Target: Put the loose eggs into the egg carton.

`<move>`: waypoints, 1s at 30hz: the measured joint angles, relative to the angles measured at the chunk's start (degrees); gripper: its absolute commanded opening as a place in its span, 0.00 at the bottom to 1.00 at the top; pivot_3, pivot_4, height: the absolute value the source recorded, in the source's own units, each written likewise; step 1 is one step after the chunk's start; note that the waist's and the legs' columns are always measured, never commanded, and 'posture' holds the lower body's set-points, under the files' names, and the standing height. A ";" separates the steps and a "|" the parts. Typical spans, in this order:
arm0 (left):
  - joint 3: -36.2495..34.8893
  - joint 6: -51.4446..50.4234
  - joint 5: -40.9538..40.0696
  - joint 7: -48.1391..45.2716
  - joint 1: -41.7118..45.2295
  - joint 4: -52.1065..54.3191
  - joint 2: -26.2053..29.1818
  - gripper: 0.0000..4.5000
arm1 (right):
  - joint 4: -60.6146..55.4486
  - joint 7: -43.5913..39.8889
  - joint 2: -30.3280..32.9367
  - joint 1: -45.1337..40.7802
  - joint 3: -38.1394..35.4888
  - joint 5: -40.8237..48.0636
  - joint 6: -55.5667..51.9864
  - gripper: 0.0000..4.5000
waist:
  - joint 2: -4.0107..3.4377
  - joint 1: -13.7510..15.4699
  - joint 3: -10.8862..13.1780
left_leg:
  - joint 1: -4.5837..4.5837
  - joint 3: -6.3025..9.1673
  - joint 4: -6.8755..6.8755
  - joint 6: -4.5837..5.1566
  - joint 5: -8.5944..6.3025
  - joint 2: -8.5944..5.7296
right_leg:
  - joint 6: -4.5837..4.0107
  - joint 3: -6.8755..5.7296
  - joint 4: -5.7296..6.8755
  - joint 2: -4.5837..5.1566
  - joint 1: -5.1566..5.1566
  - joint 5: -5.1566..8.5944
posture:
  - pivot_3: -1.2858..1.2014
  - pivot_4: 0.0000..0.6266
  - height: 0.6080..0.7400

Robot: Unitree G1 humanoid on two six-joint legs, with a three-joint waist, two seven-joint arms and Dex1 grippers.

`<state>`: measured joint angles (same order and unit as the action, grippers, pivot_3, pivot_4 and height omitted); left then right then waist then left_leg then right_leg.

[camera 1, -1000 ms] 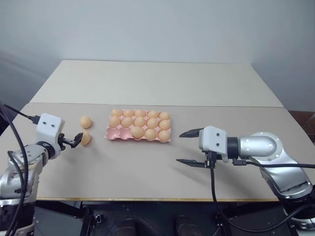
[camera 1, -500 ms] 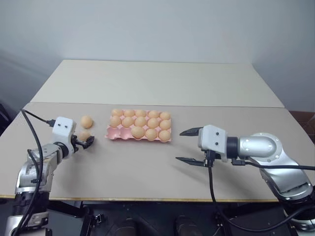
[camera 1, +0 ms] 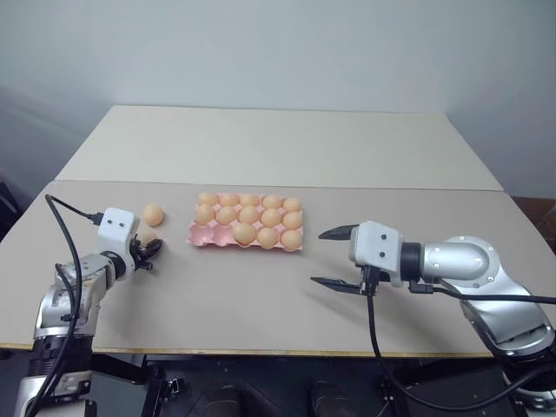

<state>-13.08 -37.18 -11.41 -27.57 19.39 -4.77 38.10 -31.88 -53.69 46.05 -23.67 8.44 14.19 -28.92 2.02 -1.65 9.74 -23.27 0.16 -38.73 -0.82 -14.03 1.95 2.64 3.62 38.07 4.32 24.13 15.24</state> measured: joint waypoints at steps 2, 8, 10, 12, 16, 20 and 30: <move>0.34 -0.39 0.06 -0.11 -0.40 1.30 0.09 0.38 | 0.00 0.07 0.00 0.00 0.00 -0.11 0.00 0.95 | 0.00 0.10 0.00 | 0.00 0.00 0.00 0.00 0.00 0.00 | 0.00 0.00 0.00 0.00 0.00 0.00 | 0.52 0.24 1.00; -0.60 5.01 -3.55 -4.00 -0.78 8.38 -0.68 0.38 | -0.01 1.30 -0.42 0.10 0.00 -0.72 0.00 0.95 | 0.00 0.74 0.00 | 0.00 -0.01 -0.01 0.00 0.00 0.01 | 0.00 0.00 0.00 0.01 0.00 0.00 | 0.52 0.24 1.00; -0.55 7.50 -5.70 -7.61 0.29 10.37 -0.53 0.38 | -0.07 1.78 -0.69 0.09 0.01 -1.10 0.00 0.95 | 0.00 0.86 0.00 | 0.00 -0.01 -0.01 0.00 0.00 0.00 | 0.00 0.00 -0.01 0.01 -0.01 0.00 | 0.52 0.24 1.00; 0.53 9.98 -6.90 -12.03 1.09 11.08 0.59 0.38 | -0.38 2.38 -0.81 0.09 0.01 -1.16 -0.33 0.95 | 0.00 0.86 0.00 | 0.01 -0.01 -0.01 0.00 0.00 -0.01 | 0.00 0.00 -0.02 0.00 -0.02 0.00 | 0.52 0.24 1.00; 5.30 13.72 -6.92 -19.38 3.76 9.65 1.08 0.38 | -2.06 3.95 -1.23 0.17 -0.01 -1.18 -1.55 0.95 | 0.00 0.94 0.00 | 0.01 -0.01 -0.03 -0.01 0.00 -0.01 | 0.00 -0.02 -0.02 -0.01 -0.05 0.00 | 0.52 0.24 1.00; 11.02 18.77 -4.00 -23.78 7.81 3.12 1.28 0.38 | -5.29 5.44 -1.08 0.62 -0.25 -1.27 -3.53 0.95 | 0.00 0.83 0.00 | 0.00 -0.01 -0.04 0.00 0.00 -0.02 | 0.00 -0.02 -0.03 -0.02 -0.04 0.00 | 0.52 0.24 1.00; 14.61 25.94 -1.03 -27.52 14.40 -10.11 -2.26 0.38 | -10.69 9.25 -0.87 2.46 -1.50 -1.11 -8.60 0.95 | 0.00 0.82 0.00 | -0.03 0.01 -0.09 0.01 0.01 -0.02 | 0.01 -0.02 -0.02 -0.04 -0.04 0.00 | 0.52 0.24 1.00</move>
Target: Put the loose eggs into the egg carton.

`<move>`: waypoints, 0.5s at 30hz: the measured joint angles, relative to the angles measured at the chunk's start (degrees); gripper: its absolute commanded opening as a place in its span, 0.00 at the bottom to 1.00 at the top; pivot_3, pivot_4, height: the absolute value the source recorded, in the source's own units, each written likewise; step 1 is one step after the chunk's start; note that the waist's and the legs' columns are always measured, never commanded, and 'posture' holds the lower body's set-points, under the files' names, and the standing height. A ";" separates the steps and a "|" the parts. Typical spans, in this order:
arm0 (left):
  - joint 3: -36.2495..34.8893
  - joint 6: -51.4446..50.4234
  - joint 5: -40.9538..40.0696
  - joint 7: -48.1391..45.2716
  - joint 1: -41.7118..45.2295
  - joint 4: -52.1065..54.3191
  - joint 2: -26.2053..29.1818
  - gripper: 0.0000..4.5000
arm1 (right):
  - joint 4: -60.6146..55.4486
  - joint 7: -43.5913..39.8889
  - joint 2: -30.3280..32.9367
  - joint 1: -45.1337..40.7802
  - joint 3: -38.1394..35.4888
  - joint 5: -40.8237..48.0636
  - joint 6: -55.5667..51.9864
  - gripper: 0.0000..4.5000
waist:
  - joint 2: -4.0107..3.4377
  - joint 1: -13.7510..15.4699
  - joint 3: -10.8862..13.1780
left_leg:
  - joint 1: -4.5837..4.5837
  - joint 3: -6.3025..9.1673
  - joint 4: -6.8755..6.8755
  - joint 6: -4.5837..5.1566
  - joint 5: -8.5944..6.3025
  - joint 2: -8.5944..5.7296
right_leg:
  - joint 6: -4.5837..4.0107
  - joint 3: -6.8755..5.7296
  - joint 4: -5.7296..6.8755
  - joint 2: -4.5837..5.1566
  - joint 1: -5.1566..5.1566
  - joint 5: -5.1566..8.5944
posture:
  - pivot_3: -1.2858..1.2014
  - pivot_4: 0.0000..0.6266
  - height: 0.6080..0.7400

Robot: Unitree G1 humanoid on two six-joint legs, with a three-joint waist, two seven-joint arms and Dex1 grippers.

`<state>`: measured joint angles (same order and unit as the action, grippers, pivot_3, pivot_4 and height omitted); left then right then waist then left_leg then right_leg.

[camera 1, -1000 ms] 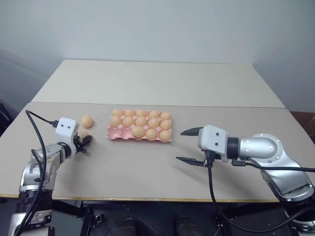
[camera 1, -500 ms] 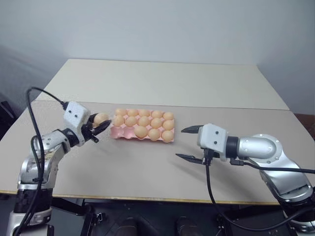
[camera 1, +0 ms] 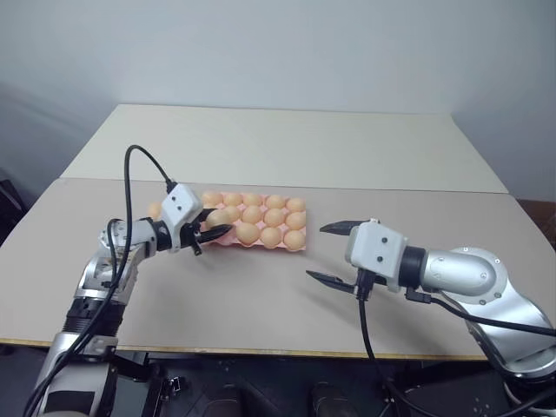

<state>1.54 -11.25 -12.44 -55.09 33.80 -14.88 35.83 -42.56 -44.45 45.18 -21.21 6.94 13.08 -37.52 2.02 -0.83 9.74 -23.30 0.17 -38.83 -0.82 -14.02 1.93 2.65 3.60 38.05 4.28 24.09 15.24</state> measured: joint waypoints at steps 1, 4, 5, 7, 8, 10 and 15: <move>0.13 -0.01 0.04 -0.54 0.52 -0.77 -0.18 0.38 | -0.13 0.30 0.00 0.18 -0.11 -0.01 -0.21 0.95 | 0.00 0.00 0.00 | 0.00 0.00 0.00 0.00 0.00 0.00 | 0.00 0.00 0.00 0.00 0.00 0.00 | 0.52 0.24 1.00; 0.17 -0.07 -0.08 -2.53 1.52 -1.85 -0.16 0.59 | -0.43 0.97 0.02 0.47 -0.43 -0.02 -0.48 0.95 | 0.00 -0.16 0.00 | -0.01 0.00 0.00 0.00 0.00 0.00 | 0.00 0.01 0.00 0.00 0.01 0.00 | 0.52 0.24 1.00; 0.20 0.34 0.26 -2.50 1.52 -1.85 -0.17 0.66 | -0.49 1.08 0.05 0.51 -0.51 -0.02 -0.49 0.95 | 0.00 -0.20 0.00 | 0.00 0.00 0.00 0.00 0.00 0.00 | 0.00 0.00 0.00 0.00 0.01 0.00 | 0.52 0.24 1.00; 0.16 0.98 1.25 -1.22 1.53 -2.15 -0.20 0.73 | -0.51 1.19 0.14 0.53 -0.53 -0.01 -0.50 0.95 | 0.00 -0.18 0.00 | 0.01 0.00 0.00 0.00 0.00 0.00 | 0.00 0.01 0.01 -0.01 0.00 0.00 | 0.52 0.24 1.00; 0.04 1.19 1.32 -0.85 1.53 -2.24 -0.20 0.73 | -0.51 1.21 0.15 0.53 -0.53 -0.01 -0.50 0.95 | 0.00 -0.17 0.00 | 0.00 0.01 -0.01 0.00 0.00 0.00 | 0.00 0.00 0.01 -0.01 0.00 0.00 | 0.52 0.24 1.00; -0.39 1.49 1.15 -0.84 1.52 -2.22 -0.20 0.73 | -0.51 1.22 0.15 0.53 -0.53 -0.01 -0.50 0.95 | 0.00 -0.10 0.00 | 0.00 0.01 -0.02 0.00 0.00 0.00 | 0.00 0.00 0.01 0.00 0.00 0.00 | 0.52 0.24 1.00; -2.13 1.55 0.18 -1.29 0.19 -0.48 -0.02 0.73 | -0.40 1.17 0.22 0.51 -0.53 -0.04 -0.47 0.95 | 0.00 -0.16 0.00 | 0.00 0.01 -0.01 0.00 0.00 0.01 | 0.00 0.01 0.01 0.00 0.01 0.00 | 0.52 0.24 1.00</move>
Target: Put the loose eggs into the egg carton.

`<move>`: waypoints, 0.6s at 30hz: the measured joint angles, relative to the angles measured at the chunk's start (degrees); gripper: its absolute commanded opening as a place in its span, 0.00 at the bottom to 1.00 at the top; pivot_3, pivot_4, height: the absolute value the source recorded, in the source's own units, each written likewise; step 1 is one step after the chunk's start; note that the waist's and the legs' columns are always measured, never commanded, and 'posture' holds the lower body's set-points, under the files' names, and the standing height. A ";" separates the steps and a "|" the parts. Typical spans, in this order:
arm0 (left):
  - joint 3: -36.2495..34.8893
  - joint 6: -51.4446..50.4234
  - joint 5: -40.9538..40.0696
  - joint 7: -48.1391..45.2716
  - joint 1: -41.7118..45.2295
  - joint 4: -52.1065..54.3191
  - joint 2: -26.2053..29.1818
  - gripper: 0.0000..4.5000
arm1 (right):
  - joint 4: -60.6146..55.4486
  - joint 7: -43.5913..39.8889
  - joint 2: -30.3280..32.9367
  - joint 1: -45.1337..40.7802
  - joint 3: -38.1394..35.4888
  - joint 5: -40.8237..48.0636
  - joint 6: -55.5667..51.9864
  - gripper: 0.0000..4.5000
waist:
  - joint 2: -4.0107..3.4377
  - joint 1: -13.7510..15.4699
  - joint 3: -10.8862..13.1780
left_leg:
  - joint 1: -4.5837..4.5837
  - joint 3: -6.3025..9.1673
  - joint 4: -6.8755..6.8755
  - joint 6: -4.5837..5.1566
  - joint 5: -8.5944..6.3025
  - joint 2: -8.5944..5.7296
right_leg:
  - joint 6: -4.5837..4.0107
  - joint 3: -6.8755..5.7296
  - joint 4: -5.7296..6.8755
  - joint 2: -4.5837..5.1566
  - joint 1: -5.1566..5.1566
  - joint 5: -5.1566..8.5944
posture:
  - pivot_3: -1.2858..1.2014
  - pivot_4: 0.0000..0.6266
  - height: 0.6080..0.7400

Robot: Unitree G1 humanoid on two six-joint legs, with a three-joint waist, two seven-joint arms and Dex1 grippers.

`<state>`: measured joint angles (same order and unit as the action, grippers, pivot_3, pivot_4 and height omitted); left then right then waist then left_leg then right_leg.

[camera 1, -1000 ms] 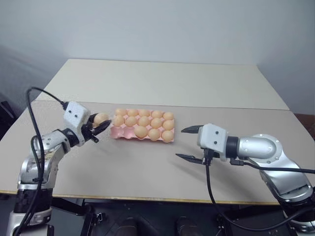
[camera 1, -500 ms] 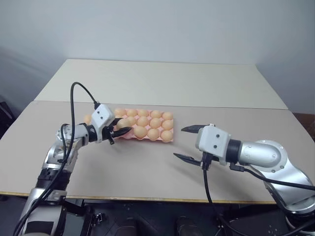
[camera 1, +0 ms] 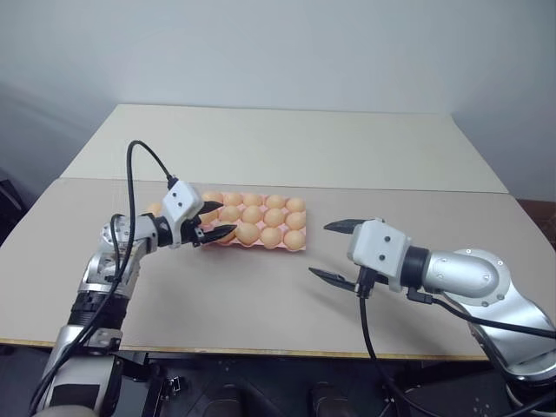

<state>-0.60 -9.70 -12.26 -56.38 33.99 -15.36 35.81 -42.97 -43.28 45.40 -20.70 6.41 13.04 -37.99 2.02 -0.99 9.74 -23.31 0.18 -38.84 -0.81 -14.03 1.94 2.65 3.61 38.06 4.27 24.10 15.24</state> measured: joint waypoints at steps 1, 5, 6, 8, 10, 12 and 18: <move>-0.60 -0.05 -0.41 0.00 -0.56 0.66 0.14 0.73 | 0.06 -0.03 0.04 -0.02 0.00 0.00 0.01 0.95 | 0.00 -0.07 0.00 | 0.01 0.00 0.00 0.00 0.00 0.00 | 0.00 0.00 0.00 0.00 0.00 0.00 | 0.52 0.24 1.00; -3.60 -0.90 -2.50 0.10 -3.86 4.65 2.28 0.73 | 0.33 -0.35 0.27 -0.17 -0.01 0.04 0.08 0.95 | 0.00 -0.24 0.00 | 0.01 0.00 0.01 0.00 0.00 0.02 | 0.00 0.01 0.01 0.00 0.01 0.00 | 0.52 0.24 1.00; -4.50 -1.30 -2.84 0.16 -4.87 5.53 3.04 0.73 | 0.37 -0.43 0.37 -0.21 -0.02 0.06 0.08 0.95 | 0.00 -0.26 0.00 | 0.01 0.00 0.01 0.00 0.00 0.01 | 0.00 0.01 0.01 0.00 0.01 0.00 | 0.52 0.24 1.00; -6.06 -2.17 -3.18 0.89 -8.02 8.55 5.35 0.73 | 0.39 -0.82 0.42 -0.41 -0.20 0.59 0.10 0.95 | 0.00 -0.34 0.00 | 0.01 0.00 0.02 0.00 0.00 0.02 | 0.00 0.01 0.00 0.00 0.01 0.00 | 0.52 0.24 1.00; -7.59 -3.61 -3.10 1.76 -11.84 11.60 7.79 0.73 | 0.41 -1.67 0.80 -0.46 -0.72 1.39 0.10 0.95 | 0.00 -0.37 0.00 | 0.01 0.00 0.02 0.00 0.00 0.02 | 0.00 0.02 -0.01 0.01 0.01 0.00 | 0.52 0.24 1.00; -9.88 -5.77 -3.62 3.01 -15.37 15.03 8.96 0.73 | 0.40 -2.47 1.04 -0.65 -1.26 2.26 0.14 0.95 | 0.00 -0.23 0.00 | 0.02 0.00 0.01 0.00 0.00 0.03 | 0.00 0.01 0.00 0.01 0.00 0.00 | 0.52 0.24 1.00; -19.52 -11.72 -6.07 5.39 -27.59 25.10 11.90 0.73 | 0.75 -6.52 1.42 -1.52 -3.98 7.16 1.15 0.95 | 0.00 -0.13 0.00 | 0.05 -0.02 0.05 0.01 -0.01 0.05 | 0.00 0.01 -0.02 0.02 -0.01 0.00 | 0.52 0.24 1.00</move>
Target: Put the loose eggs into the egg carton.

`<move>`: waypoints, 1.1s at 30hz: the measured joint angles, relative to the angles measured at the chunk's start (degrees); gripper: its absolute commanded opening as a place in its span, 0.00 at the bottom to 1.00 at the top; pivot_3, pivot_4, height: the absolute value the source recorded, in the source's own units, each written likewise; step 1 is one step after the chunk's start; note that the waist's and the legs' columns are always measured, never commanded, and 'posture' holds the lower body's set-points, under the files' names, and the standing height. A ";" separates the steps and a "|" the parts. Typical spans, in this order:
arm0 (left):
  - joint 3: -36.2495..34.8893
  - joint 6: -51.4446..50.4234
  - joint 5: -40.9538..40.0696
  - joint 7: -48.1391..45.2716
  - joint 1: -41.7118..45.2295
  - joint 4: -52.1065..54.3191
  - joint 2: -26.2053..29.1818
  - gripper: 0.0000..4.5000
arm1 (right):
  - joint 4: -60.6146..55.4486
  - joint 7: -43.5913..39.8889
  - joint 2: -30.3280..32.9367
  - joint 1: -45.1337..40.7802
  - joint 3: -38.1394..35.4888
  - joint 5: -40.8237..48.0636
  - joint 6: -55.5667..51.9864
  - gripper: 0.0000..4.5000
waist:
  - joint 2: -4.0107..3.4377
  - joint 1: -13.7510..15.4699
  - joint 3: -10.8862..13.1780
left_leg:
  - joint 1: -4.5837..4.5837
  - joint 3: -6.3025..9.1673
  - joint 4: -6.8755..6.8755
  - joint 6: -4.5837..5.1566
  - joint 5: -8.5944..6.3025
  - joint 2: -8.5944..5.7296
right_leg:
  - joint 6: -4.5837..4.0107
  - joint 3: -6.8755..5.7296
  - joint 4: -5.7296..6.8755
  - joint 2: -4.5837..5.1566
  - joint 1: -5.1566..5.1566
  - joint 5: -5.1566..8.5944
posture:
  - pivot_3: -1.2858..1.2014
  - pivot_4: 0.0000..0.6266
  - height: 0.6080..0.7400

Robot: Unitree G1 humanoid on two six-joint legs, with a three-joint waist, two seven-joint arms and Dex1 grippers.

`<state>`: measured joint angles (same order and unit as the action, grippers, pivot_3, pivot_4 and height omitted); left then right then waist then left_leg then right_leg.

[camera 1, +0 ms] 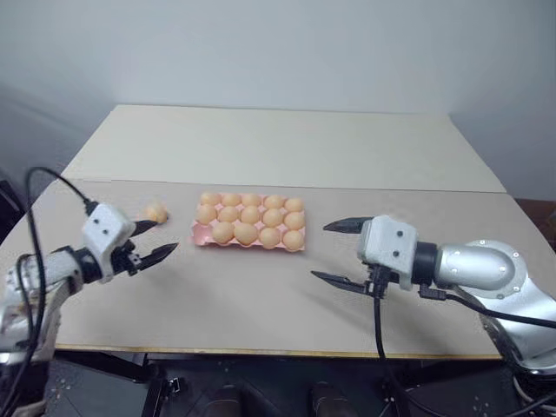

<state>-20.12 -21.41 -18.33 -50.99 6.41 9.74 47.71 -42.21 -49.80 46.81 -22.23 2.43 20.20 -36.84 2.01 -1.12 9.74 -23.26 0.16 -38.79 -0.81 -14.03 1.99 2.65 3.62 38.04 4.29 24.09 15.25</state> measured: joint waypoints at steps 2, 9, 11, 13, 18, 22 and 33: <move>-1.99 -1.38 -0.22 0.68 -2.80 2.54 0.20 0.73 | 0.34 -1.25 0.35 0.00 -0.16 0.57 1.13 0.95 | 0.00 0.12 0.00 | 0.02 -0.01 -0.01 0.00 0.00 -0.01 | 0.00 0.00 0.01 0.01 -0.02 0.00 | 0.52 0.24 1.00; -6.15 -4.63 -1.73 3.37 -7.41 7.62 0.17 0.73 | 3.63 -2.83 0.85 -0.59 0.83 0.24 4.66 0.95 | 0.01 0.25 -0.01 | 0.03 0.00 0.02 0.00 0.00 0.00 | 0.00 -0.03 -0.01 0.01 -0.03 0.00 | 0.52 0.24 1.00; -6.14 -4.86 -1.65 4.75 -7.29 7.57 -0.18 0.73 | 4.04 -2.97 0.84 -0.76 1.54 0.07 5.34 0.95 | 0.01 0.24 -0.01 | 0.03 0.00 0.01 0.00 0.00 -0.01 | 0.00 -0.03 -0.01 0.01 -0.04 0.00 | 0.52 0.24 1.00; -5.76 -4.95 -0.81 7.47 -5.11 6.38 -1.01 0.73 | 4.49 -2.95 0.80 -1.07 1.83 -0.23 5.71 0.95 | 0.01 0.36 -0.01 | 0.04 0.00 0.00 0.00 0.00 -0.01 | 0.00 -0.04 0.00 0.02 -0.05 0.00 | 0.52 0.24 1.00; -1.81 -6.50 3.17 16.28 5.87 -0.78 -2.86 0.73 | 4.62 -2.58 0.74 -1.73 2.62 -0.87 5.95 0.95 | 0.04 0.60 -0.02 | 0.00 0.03 -0.01 0.00 0.00 -0.06 | 0.00 -0.07 0.00 0.04 -0.06 0.00 | 0.52 0.24 1.00; 2.62 -8.26 6.34 22.63 15.30 -8.92 -6.48 0.73 | 4.52 -2.34 1.07 -1.42 2.78 -0.91 5.84 0.95 | 0.05 0.45 -0.03 | -0.02 0.04 -0.02 0.00 0.00 -0.07 | 0.00 -0.08 0.02 0.04 -0.03 -0.01 | 0.52 0.24 1.00; 6.73 -7.60 9.36 29.50 33.53 -35.84 -12.16 0.73 | 2.81 0.38 1.77 -1.00 2.84 -1.15 2.79 0.95 | 0.08 0.17 -0.04 | -0.06 0.05 -0.06 -0.01 0.01 -0.09 | 0.01 -0.07 0.03 0.02 0.00 -0.01 | 0.52 0.24 1.00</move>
<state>-13.38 -29.01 -8.97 -21.49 39.94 -26.10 35.56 -39.40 -49.43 48.58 -23.23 5.27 19.06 -34.05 2.10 -0.95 9.70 -23.32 0.21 -38.85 -0.81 -14.03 1.91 2.66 3.55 38.07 4.31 24.09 15.23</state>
